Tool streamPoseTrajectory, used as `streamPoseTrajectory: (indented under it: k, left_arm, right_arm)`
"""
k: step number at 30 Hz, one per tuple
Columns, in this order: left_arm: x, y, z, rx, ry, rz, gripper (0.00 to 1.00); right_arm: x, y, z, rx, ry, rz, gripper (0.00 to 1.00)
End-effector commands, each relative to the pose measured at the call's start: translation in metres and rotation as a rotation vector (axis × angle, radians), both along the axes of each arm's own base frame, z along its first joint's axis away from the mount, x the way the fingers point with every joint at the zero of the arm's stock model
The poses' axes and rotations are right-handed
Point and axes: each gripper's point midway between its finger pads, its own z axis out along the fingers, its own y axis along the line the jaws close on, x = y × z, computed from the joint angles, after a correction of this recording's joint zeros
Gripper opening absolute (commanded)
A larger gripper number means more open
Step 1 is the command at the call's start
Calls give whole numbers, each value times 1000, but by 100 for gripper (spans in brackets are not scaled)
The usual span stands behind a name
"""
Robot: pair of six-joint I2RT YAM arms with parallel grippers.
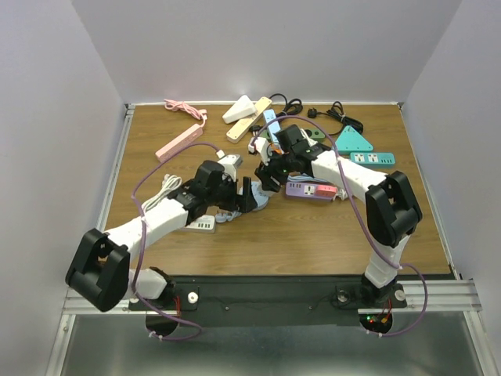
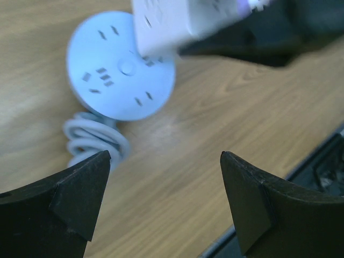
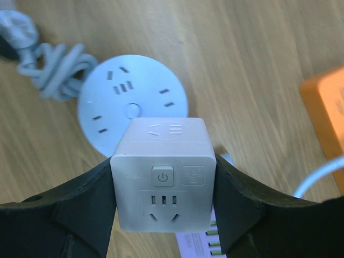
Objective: Insert the plug
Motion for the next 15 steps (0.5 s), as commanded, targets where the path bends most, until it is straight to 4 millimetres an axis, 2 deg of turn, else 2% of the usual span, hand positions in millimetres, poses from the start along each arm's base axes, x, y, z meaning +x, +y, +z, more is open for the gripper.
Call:
streamPoseTrajectory:
  k: [1, 3, 7, 10, 15]
  left_arm:
    - [-25, -20, 5, -92, 35, -16, 94]
    - [-34, -26, -5, -112, 94, -15, 94]
    - [-52, -22, -37, -95, 196, -1, 94]
    - [-53, -16, -49, -69, 213, 34, 94]
    - [-42, -9, -64, -11, 198, 87, 95]
  right_arm:
    - [21, -1, 41, 49, -115, -106, 0]
    - [19, 2, 49, 77, -126, -98, 0]
    - [21, 1, 54, 85, -146, -103, 0]
    - [25, -1, 59, 80, -173, -109, 0]
    - [40, 3, 64, 101, -206, -115, 0]
